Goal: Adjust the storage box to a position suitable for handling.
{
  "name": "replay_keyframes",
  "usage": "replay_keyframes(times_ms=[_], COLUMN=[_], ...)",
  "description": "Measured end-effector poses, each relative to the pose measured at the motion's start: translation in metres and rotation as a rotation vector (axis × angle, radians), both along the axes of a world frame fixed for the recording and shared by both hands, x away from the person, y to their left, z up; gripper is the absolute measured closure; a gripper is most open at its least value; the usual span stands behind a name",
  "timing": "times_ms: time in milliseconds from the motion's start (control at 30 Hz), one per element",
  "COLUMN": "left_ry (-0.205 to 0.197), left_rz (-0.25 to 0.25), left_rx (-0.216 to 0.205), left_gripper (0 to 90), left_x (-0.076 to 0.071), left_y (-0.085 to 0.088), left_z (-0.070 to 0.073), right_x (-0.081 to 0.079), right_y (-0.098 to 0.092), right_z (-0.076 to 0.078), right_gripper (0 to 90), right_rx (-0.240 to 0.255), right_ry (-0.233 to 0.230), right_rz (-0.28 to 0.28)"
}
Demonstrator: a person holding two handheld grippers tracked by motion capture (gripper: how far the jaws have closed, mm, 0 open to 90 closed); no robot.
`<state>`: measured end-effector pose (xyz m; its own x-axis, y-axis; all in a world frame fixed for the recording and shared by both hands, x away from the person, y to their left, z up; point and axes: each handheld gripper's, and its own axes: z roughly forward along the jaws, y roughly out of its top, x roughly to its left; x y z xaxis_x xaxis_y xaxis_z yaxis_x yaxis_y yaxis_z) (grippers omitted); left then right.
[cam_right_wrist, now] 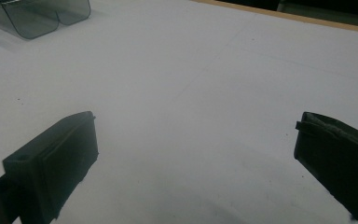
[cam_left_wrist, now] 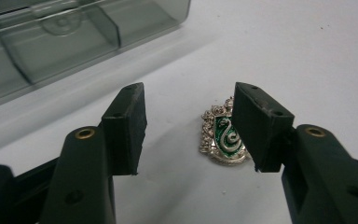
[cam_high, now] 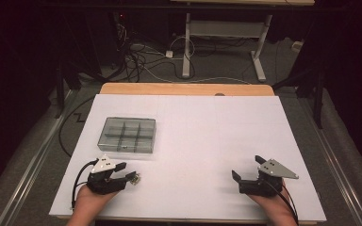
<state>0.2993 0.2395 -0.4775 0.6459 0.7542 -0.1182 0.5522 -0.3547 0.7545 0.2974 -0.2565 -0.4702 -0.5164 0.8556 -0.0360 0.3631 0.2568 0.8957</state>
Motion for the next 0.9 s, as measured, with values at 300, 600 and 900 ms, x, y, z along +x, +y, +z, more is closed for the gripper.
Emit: replay_keyframes(times_ms=[300, 600, 900], left_ry=[0.004, -0.007, 0.0], left_rz=[0.099, 0.208, 0.234], left_rx=[-0.021, -0.03, -0.051], left_gripper=[47.5, 58.8, 76.0], left_x=[0.005, 0.007, 0.007], left_y=[0.022, 0.037, 0.047], left_z=[0.0, 0.002, 0.002], right_x=[0.0, 0.001, 0.002], right_y=[0.0, -0.001, 0.0], right_z=[0.0, -0.001, 0.0], right_gripper=[0.1, 0.4, 0.7], right_rx=[0.007, 0.017, 0.031], right_ry=[0.003, 0.011, 0.012], right_rz=[0.002, 0.005, 0.007])
